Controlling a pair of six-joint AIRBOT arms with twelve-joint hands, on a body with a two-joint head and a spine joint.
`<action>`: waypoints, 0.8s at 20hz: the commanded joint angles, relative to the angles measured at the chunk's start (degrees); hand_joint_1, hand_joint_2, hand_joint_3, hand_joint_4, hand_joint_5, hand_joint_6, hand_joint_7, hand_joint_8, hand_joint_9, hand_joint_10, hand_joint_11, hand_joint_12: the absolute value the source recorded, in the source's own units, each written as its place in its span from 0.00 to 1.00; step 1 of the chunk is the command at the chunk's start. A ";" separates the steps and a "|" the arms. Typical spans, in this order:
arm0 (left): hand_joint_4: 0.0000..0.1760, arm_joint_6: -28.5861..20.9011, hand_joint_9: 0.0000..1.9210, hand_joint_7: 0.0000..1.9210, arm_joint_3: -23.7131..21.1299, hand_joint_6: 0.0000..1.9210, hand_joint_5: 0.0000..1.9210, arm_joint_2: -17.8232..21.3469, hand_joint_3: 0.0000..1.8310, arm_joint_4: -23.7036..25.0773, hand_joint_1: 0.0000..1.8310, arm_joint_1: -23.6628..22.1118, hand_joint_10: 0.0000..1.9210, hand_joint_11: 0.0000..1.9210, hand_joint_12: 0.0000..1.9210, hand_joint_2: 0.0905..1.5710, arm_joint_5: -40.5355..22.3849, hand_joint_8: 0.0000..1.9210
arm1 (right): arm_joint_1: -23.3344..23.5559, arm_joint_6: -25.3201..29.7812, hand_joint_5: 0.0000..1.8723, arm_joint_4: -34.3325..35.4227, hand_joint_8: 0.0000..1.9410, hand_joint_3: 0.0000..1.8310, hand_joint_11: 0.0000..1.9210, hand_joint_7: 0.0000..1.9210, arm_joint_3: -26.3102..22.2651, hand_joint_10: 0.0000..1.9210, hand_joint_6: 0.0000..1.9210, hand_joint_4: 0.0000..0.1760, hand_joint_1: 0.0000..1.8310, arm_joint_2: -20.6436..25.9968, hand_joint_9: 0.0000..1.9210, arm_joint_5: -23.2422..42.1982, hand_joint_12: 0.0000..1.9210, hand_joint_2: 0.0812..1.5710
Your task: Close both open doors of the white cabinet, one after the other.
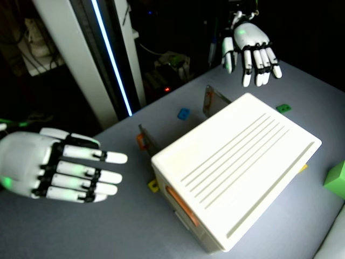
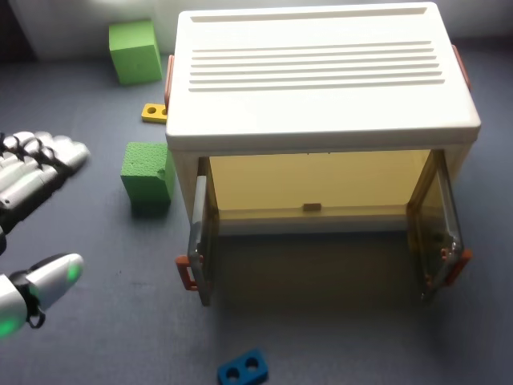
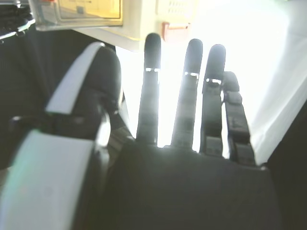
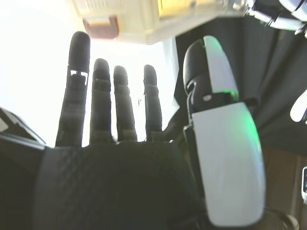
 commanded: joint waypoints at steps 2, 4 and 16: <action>0.00 -0.73 0.00 0.00 0.41 0.00 0.00 0.02 0.02 -0.05 0.00 -0.38 0.00 0.02 0.01 0.88 -6.91 0.00 | 0.36 0.32 0.03 1.43 0.00 0.00 0.02 0.02 0.04 0.00 0.00 0.00 0.06 0.19 0.01 5.80 0.02 0.94; 0.00 -0.87 0.00 0.00 0.39 0.00 0.00 0.00 0.01 0.08 0.00 -0.40 0.00 0.02 0.01 0.88 -6.99 0.00 | 0.36 0.32 0.03 1.39 0.00 0.00 0.02 0.02 0.06 0.00 0.00 0.00 0.06 0.12 0.01 5.77 0.01 0.95; 0.00 -5.47 0.00 0.00 2.58 0.00 0.00 -2.49 0.02 12.87 0.00 -7.35 0.00 0.02 0.02 0.99 7.20 0.00 | 0.51 0.33 0.04 0.91 0.00 0.00 0.02 0.02 0.35 0.00 0.00 0.00 0.05 -0.06 0.01 4.83 0.01 0.96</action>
